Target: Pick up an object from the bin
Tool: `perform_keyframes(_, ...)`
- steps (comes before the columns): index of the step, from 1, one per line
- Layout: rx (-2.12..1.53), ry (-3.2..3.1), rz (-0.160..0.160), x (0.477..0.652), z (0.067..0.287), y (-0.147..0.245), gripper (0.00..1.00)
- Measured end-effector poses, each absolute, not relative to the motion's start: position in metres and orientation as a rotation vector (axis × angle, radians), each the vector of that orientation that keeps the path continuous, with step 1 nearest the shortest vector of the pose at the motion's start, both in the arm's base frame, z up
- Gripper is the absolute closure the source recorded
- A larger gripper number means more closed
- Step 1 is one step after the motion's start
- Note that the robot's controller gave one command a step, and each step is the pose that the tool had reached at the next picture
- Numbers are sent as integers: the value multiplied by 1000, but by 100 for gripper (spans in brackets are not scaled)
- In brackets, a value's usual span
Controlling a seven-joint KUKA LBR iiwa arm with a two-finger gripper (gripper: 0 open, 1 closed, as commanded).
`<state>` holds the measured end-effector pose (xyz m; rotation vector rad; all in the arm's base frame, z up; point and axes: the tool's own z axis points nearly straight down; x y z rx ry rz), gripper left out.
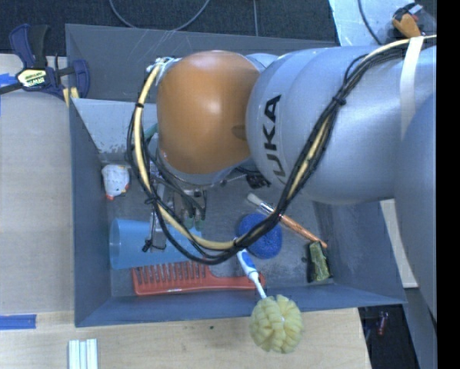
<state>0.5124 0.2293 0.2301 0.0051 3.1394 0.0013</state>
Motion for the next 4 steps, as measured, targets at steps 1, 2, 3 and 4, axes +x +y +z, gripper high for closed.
perform_keyframes(1,5,3139,1,512,230,229,0)
perform_keyframes(2,110,3137,2,492,134,209,0)
perform_keyframes(3,320,3111,12,490,86,226,0)
perform_keyframes(4,-266,3123,4,491,95,205,0)
